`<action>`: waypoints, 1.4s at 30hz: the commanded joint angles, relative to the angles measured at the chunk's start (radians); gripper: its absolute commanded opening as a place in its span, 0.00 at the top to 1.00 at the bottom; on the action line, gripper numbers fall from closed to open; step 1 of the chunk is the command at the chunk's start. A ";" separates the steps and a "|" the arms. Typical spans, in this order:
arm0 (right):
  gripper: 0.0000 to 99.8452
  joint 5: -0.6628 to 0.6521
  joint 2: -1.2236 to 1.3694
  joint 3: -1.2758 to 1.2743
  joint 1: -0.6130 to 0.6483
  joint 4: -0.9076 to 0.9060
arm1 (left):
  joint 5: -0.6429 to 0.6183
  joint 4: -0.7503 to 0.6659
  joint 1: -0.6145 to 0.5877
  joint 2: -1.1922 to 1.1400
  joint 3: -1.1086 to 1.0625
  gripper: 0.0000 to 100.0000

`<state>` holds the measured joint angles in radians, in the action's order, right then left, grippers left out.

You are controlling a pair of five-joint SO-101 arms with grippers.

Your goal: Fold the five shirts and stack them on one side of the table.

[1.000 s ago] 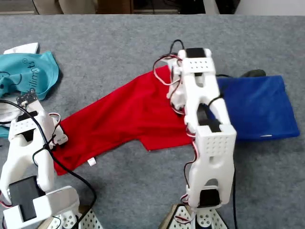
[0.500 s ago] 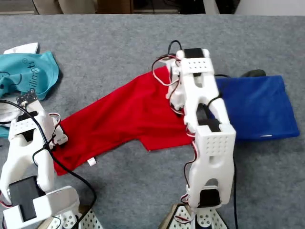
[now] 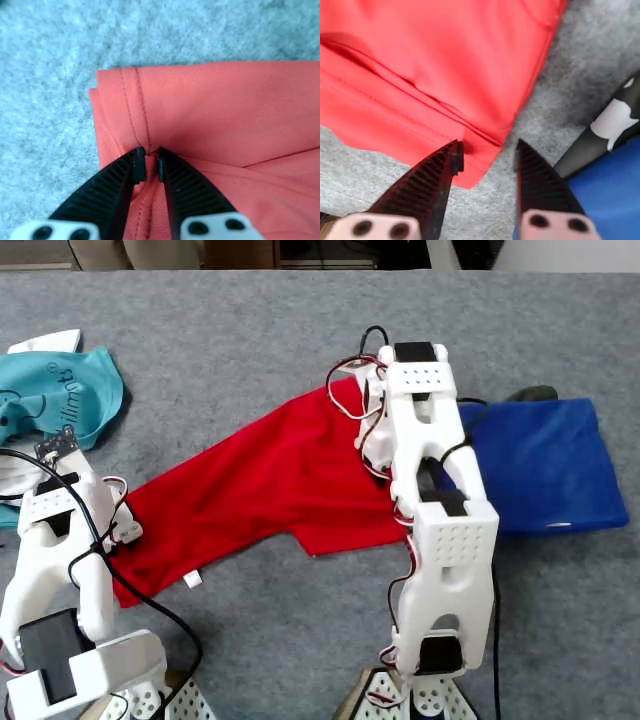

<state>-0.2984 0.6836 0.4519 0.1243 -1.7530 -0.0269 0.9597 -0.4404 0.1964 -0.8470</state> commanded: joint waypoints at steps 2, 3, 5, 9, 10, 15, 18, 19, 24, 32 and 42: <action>0.95 -0.011 -0.005 0.004 0.022 -0.008 | 0.005 -0.003 -0.002 -0.004 0.014 0.95; 0.95 -0.011 -0.004 0.004 0.027 -0.008 | 0.005 -0.003 -0.002 -0.004 0.014 0.95; 0.94 -0.011 -0.004 0.002 0.030 -0.008 | 0.005 -0.005 -0.002 -0.004 0.014 0.95; 0.94 -0.011 -0.004 0.002 0.025 -0.008 | 0.005 -0.005 -0.002 -0.004 0.014 0.95; 0.94 -0.011 -0.004 0.002 0.025 -0.008 | 0.005 -0.005 -0.002 -0.004 0.014 0.95; 0.94 -0.009 -0.005 0.002 0.024 -0.023 | 0.005 -0.005 -0.002 -0.004 0.014 0.95; 0.92 -0.002 -0.010 0.002 0.022 -0.025 | 0.005 -0.005 -0.002 -0.004 0.014 0.95; 0.89 0.000 -0.010 0.002 0.022 -0.031 | 0.005 -0.005 -0.002 -0.004 0.014 0.95; 0.84 0.031 -0.012 -0.059 0.027 -0.032 | 0.005 -0.005 -0.002 -0.004 0.014 0.95; 0.84 0.032 -0.012 -0.099 0.030 -0.028 | 0.005 -0.005 -0.002 -0.004 0.014 0.95; 0.84 0.072 -0.013 -0.005 0.024 -0.031 | 0.005 -0.005 -0.002 -0.004 0.014 0.95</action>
<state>-0.2539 0.6836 0.3951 0.1381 -1.7637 -0.0269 0.9597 -0.4404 0.1964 -0.8470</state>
